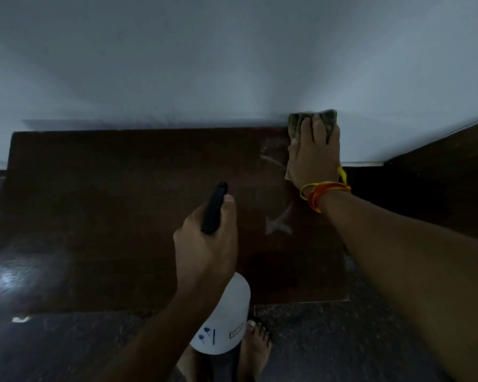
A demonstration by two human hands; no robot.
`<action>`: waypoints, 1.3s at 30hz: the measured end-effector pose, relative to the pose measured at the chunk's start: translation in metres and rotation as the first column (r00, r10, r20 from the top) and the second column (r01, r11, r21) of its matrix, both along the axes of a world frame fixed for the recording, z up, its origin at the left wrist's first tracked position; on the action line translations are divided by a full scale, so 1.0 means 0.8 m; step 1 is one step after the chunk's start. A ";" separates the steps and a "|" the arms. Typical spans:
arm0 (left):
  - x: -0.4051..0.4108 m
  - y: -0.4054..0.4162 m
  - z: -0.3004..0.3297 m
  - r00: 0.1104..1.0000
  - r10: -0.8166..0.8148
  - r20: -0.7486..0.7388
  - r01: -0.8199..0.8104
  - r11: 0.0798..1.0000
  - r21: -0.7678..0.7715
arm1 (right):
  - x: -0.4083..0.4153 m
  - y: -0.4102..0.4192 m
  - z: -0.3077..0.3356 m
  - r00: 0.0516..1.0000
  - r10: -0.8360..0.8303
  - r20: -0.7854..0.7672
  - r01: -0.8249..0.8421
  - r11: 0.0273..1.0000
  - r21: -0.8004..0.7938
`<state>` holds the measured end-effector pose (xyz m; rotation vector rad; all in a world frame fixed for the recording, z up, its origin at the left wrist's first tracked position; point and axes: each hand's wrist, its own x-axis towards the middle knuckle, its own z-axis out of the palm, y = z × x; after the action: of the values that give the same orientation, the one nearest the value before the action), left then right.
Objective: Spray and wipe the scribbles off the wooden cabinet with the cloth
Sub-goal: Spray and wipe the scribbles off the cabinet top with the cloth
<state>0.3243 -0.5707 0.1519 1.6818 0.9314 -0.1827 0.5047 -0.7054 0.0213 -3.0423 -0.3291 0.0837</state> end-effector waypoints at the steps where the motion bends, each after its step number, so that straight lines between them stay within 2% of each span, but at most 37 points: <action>1: 0.000 0.001 0.000 1.000 -0.001 0.004 0.001 1.000 0.000 | -0.006 0.009 0.002 1.000 0.002 0.010 -0.002 1.000 0.006; 5: -0.001 0.002 -0.002 1.000 0.009 0.009 -0.009 1.000 -0.005 | -0.032 0.069 0.003 0.985 0.173 -0.006 -0.173 0.985 0.023; 8: -0.002 0.005 -0.002 1.000 0.011 0.006 -0.011 1.000 0.004 | -0.037 0.081 0.006 0.987 0.158 -0.031 -0.156 0.986 0.062; 12: -0.009 0.012 0.002 1.000 0.017 0.020 -0.018 0.999 0.032 | -0.032 0.066 0.002 0.973 0.229 0.000 -0.229 0.970 0.079; 19: -0.012 0.017 0.009 0.998 0.058 0.027 -0.058 0.998 0.009 | -0.113 0.031 -0.010 0.963 0.212 -0.168 -0.226 0.972 -0.069; 23: -0.015 0.012 0.007 0.998 0.051 0.038 -0.052 0.998 0.027 | -0.090 0.031 0.001 0.951 0.288 -0.115 -0.300 0.948 -0.107; 25: -0.018 0.011 0.005 0.999 0.044 0.031 -0.045 0.999 0.025 | -0.061 0.040 -0.002 0.956 0.272 -0.105 -0.283 0.953 -0.110; 27: -0.022 0.009 0.005 0.999 0.034 0.021 -0.035 0.999 0.026 | -0.057 0.041 -0.007 0.964 0.214 -0.158 -0.230 0.969 -0.093; 30: -0.028 0.004 0.013 1.000 0.021 0.013 -0.021 0.999 0.036 | -0.112 0.026 -0.008 0.966 0.185 -0.182 -0.205 0.974 -0.100; 35: -0.035 -0.002 0.024 1.000 0.012 0.018 -0.013 0.999 0.053 | -0.239 -0.004 0.017 0.981 0.141 -0.136 -0.139 0.990 0.027; 39: -0.043 -0.005 0.026 0.999 -0.004 0.039 0.001 0.997 0.075 | -0.240 -0.008 0.015 0.977 0.183 -0.106 -0.181 0.983 0.024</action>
<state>0.2897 -0.5745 0.1724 1.7494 0.9168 -0.1168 0.3130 -0.7119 0.0335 -2.9709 -0.5960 0.2548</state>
